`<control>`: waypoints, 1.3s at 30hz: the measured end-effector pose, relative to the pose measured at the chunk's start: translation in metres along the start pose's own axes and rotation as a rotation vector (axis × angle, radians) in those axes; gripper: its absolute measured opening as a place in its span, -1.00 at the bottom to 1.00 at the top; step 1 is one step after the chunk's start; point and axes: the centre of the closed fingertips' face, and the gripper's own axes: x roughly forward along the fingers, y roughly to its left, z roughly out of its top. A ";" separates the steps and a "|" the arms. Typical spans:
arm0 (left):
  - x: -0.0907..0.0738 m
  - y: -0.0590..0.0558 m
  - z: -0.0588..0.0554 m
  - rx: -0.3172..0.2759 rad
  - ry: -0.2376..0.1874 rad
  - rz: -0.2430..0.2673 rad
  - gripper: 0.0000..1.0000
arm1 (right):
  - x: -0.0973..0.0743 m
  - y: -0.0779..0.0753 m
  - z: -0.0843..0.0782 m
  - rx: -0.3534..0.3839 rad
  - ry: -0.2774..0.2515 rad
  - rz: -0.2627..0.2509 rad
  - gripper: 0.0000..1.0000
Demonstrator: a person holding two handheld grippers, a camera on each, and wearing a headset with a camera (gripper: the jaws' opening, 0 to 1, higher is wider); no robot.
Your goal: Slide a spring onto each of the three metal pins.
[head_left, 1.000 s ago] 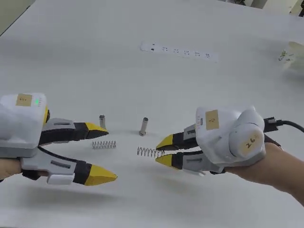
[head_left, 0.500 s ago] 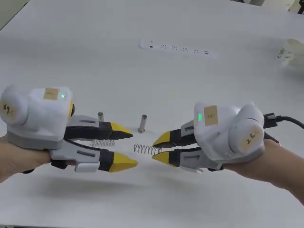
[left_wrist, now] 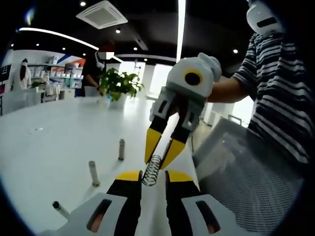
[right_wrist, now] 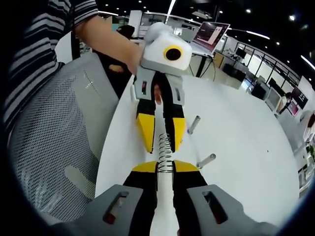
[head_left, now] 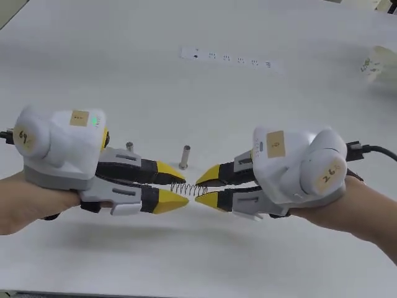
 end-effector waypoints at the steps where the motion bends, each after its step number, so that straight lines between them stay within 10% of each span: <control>1: 0.001 0.000 -0.001 0.004 0.003 0.003 -0.79 | 0.000 0.000 0.000 -0.003 0.002 0.000 -0.84; 39: 0.000 -0.012 -0.002 0.026 0.028 -0.064 -0.96 | -0.006 0.010 -0.010 0.100 -0.044 0.019 -0.81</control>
